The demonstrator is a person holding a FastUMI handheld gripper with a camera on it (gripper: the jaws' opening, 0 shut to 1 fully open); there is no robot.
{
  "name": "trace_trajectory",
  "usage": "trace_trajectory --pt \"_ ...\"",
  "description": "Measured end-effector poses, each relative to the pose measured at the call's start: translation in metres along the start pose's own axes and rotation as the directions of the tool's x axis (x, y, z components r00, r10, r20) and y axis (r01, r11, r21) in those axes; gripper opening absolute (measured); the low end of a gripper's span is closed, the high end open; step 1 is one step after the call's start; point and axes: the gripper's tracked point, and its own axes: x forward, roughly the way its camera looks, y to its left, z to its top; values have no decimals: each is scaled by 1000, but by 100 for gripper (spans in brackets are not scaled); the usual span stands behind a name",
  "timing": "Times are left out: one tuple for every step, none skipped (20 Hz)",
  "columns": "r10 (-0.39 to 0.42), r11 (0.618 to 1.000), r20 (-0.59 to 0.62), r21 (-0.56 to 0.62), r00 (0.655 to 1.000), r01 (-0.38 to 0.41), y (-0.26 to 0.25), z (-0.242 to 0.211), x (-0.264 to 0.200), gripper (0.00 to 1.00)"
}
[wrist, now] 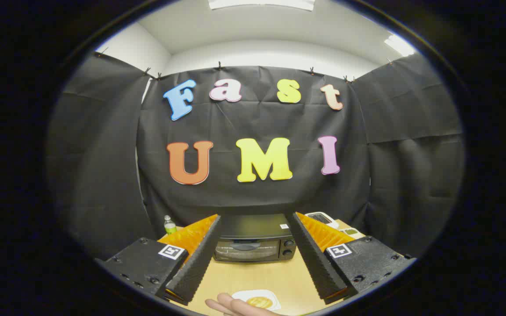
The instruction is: Open the toaster oven, put the food inside, and close the toaster oven door.
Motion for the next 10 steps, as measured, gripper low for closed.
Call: trace_trajectory --pt "5 1000 -9 -4 1000 -5 1 -2 1 100" --pt "9 1000 -16 -9 1000 -9 1 -3 1 100" --pt "9 1000 -22 -6 1000 -9 0 -4 1 100" --pt "10 1000 -13 0 1000 -10 0 -2 2 100" --pt "11 1000 -5 -2 1000 -11 1 -1 3 100" --pt "10 1000 -2 -6 1000 -10 2 -2 4 100" --pt "10 1000 -6 -10 1000 -10 2 -5 5 100" --pt "12 1000 -11 -11 1000 -13 3 -9 7 100" --pt "15 1000 -15 -14 1000 -15 4 -11 8 100" --pt "17 1000 -25 -15 1000 -17 4 -15 10 100"
